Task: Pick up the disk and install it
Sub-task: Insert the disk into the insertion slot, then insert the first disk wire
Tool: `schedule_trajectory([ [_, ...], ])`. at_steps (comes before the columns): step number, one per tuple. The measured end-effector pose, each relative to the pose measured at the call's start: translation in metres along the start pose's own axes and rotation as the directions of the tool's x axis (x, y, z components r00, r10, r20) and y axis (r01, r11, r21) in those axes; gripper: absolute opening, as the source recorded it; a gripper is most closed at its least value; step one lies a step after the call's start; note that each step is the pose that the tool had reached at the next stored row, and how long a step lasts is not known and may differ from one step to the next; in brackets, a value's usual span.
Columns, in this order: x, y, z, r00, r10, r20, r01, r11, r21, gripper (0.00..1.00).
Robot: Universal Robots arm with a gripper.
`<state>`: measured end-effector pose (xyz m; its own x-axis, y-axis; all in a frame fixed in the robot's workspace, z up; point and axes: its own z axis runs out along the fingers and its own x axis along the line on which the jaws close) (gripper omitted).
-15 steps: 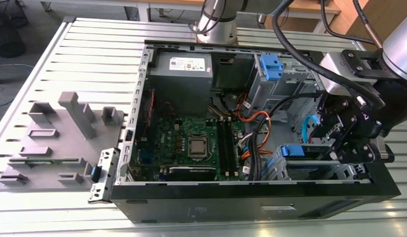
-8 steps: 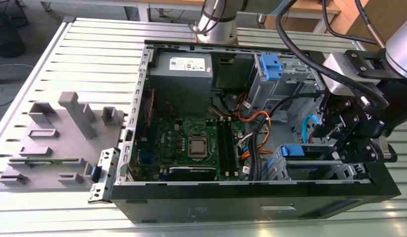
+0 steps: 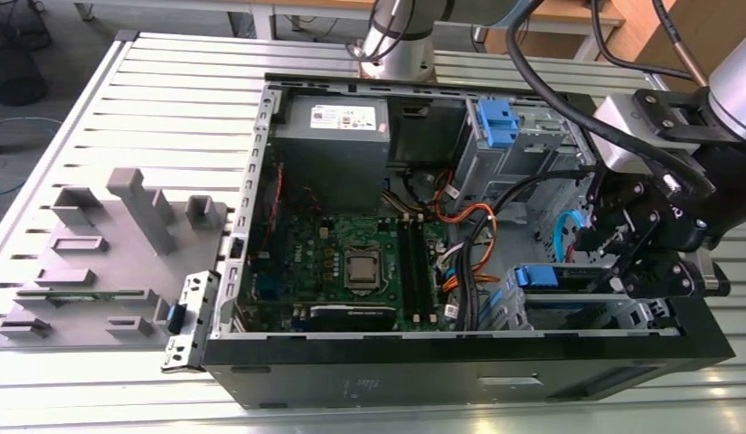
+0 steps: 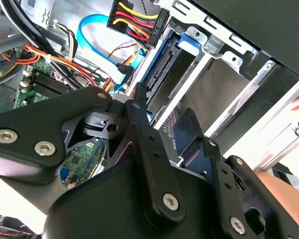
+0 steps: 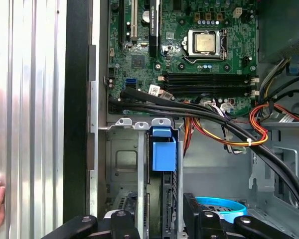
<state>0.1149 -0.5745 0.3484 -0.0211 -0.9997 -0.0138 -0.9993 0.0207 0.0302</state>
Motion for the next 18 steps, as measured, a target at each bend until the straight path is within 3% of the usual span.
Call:
schedule_trajectory([
  [15,0.0000,0.0000,0.0000,1.0000,-0.010,-0.0004,0.010,1.0000,-0.0001,0.49],
  [18,0.0000,0.0001,-0.0024,1.0000,-0.010,-0.0002,0.010,1.0000,-0.0001,0.49],
])
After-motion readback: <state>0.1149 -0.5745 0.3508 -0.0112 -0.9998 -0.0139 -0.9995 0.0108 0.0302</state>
